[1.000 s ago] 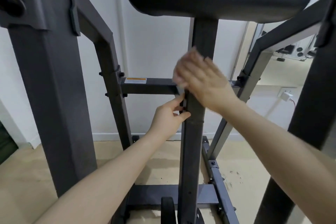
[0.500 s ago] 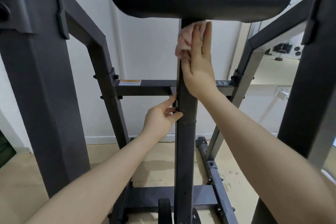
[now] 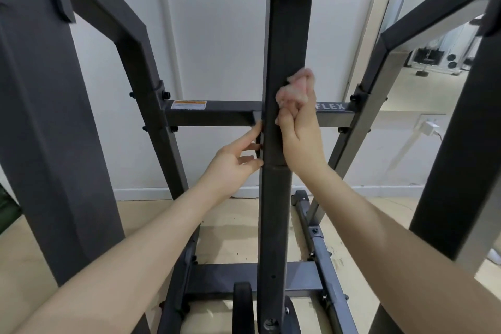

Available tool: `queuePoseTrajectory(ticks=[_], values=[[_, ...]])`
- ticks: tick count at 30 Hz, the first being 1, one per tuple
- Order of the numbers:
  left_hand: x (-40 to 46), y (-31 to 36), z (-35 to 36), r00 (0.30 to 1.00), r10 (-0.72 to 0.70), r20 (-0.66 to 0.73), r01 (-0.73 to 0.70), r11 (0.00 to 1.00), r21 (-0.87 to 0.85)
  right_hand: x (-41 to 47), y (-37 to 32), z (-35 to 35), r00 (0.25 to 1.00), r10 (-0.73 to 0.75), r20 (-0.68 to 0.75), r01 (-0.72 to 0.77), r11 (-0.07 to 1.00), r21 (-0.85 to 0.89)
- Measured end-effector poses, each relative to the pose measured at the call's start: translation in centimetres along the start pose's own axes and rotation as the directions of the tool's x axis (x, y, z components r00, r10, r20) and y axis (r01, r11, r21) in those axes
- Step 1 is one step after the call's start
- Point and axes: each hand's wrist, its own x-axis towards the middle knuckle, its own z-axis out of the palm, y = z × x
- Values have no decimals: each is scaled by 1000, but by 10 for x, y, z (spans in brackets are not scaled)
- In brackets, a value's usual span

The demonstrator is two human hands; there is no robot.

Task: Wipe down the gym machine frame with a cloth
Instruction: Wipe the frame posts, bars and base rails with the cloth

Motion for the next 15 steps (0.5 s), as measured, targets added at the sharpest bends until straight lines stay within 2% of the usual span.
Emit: queuePoseTrajectory(ticks=[3, 6, 8, 10, 11, 13, 15], values=[[-2, 1, 1, 1000, 14, 14, -14, 1000, -9, -39, 10, 6, 996, 85, 17, -85, 996, 4], [-3, 0, 3, 1000, 27, 2, -27, 1000, -7, -36, 15, 9, 998, 32, -61, -50, 948, -314], [-1, -2, 3, 999, 38, -17, -38, 999, -26, -21, 18, 4, 985, -160, 61, 169, 846, -506], [0, -5, 4, 998, 60, -18, -61, 996, -63, -8, 26, -4, 906, -363, 220, 417, 666, -618], [-1, -6, 4, 997, 72, -16, -73, 992, -98, -8, 31, -8, 865, -410, 289, 492, 582, -648], [-4, -9, 3, 997, 75, -18, -77, 974, -213, -22, 37, -14, 799, -407, 442, 595, 438, -673], [-9, -13, 0, 999, 34, -20, -39, 940, -339, -39, 38, -18, 711, -343, 614, 703, 318, -636]])
